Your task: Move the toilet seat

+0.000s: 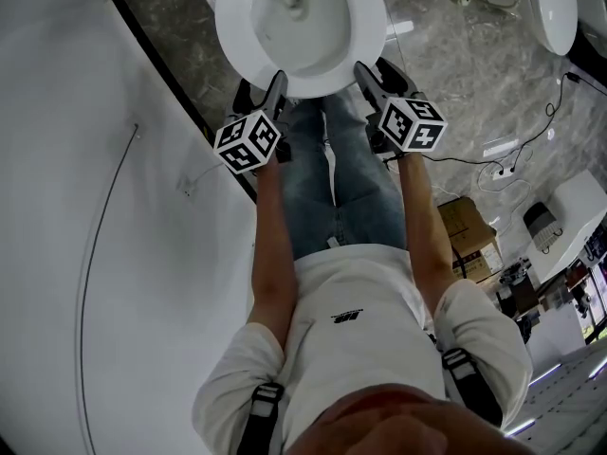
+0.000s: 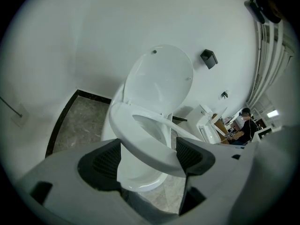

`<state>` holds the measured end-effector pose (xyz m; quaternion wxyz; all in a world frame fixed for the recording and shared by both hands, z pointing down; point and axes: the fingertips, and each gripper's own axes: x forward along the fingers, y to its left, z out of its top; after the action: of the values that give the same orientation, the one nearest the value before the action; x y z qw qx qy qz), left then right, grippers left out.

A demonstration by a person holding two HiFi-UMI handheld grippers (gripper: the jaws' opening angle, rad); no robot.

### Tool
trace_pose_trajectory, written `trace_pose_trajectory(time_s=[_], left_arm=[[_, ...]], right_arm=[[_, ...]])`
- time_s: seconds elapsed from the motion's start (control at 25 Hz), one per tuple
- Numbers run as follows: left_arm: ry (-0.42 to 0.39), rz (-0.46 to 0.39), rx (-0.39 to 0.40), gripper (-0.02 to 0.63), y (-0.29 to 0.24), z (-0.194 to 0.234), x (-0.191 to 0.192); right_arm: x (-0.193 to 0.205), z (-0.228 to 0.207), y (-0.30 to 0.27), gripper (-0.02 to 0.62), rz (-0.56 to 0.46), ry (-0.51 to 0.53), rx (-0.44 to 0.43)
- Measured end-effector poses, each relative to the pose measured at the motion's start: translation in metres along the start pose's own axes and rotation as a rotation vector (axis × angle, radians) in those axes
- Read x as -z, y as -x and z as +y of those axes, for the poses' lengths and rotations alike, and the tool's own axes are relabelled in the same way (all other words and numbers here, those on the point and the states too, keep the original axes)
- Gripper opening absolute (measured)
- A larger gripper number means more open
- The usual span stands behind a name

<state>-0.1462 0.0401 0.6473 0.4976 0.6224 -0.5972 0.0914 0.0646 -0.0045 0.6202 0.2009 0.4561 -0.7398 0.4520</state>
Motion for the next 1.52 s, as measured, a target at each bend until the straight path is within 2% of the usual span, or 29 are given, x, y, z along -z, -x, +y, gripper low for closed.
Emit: trace_pose_trajectory(time_s=[0.36, 0.64, 0.72, 0.92, 1.16, 1.32, 1.44, 1.52], left_arm=[[0.028, -0.024, 0.009, 0.351, 0.004, -0.008, -0.017], [0.073, -0.088, 0.027, 0.357, 0.01, -0.011, -0.033], [0.063, -0.118, 0.027, 0.357, 0.013, -0.013, -0.039], [-0.172, -0.186, 0.039, 0.356, 0.026, -0.026, -0.059], [-0.347, -0.23, 0.091, 0.356, 0.05, -0.041, -0.071], [-0.469, -0.216, 0.11, 0.356, 0.059, -0.055, -0.07], [-0.547, -0.203, 0.088, 0.356, 0.059, -0.06, -0.067], [-0.567, -0.216, 0.072, 0.356, 0.06, -0.062, -0.068]], right_arm=[[-0.018, 0.007, 0.005, 0.235, -0.007, -0.016, -0.016], [-0.032, 0.015, 0.008, 0.235, -0.032, -0.045, -0.022], [-0.036, 0.017, 0.009, 0.236, -0.039, -0.051, -0.025], [-0.049, 0.022, 0.011, 0.236, -0.062, -0.066, -0.033], [-0.062, 0.028, 0.013, 0.236, -0.098, -0.094, -0.037], [-0.073, 0.032, 0.015, 0.236, -0.119, -0.11, -0.039], [-0.078, 0.035, 0.015, 0.236, -0.136, -0.12, -0.041], [-0.081, 0.036, 0.015, 0.236, -0.142, -0.125, -0.042]])
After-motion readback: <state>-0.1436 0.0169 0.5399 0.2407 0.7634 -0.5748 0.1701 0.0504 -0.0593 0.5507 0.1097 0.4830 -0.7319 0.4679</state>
